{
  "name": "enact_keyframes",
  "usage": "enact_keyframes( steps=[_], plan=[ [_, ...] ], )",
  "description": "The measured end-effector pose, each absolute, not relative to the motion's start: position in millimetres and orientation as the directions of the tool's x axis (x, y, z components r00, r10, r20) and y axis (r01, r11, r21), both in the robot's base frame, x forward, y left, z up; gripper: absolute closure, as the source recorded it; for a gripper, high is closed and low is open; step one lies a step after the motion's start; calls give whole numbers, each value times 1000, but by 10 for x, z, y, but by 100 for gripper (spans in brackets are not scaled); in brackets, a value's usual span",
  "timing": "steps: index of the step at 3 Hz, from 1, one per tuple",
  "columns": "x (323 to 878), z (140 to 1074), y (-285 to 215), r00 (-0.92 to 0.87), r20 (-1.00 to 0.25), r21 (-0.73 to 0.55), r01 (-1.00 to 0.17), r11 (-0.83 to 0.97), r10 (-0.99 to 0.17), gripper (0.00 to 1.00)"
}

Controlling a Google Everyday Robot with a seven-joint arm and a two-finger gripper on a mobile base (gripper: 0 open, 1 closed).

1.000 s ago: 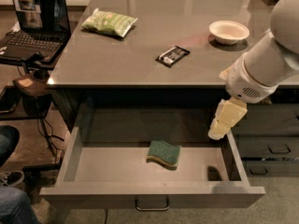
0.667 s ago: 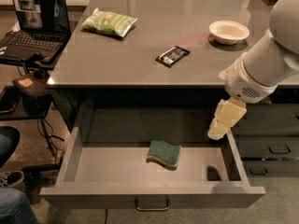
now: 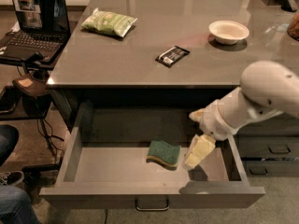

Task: Pick sponge from top drawer and place on counter

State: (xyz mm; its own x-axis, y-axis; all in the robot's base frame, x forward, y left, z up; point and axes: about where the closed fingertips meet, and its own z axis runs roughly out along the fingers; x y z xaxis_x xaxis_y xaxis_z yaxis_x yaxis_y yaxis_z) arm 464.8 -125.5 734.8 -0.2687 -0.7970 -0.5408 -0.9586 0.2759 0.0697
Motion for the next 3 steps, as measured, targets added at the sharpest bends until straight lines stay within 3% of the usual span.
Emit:
enact_keyframes(
  steps=[2,3],
  plan=[
    [4659,7153,-1158,-282,-585,106,-956,273,-761,0],
    [4705,6809,-916,-326,-687,161,-940,302,-649,0]
  ],
)
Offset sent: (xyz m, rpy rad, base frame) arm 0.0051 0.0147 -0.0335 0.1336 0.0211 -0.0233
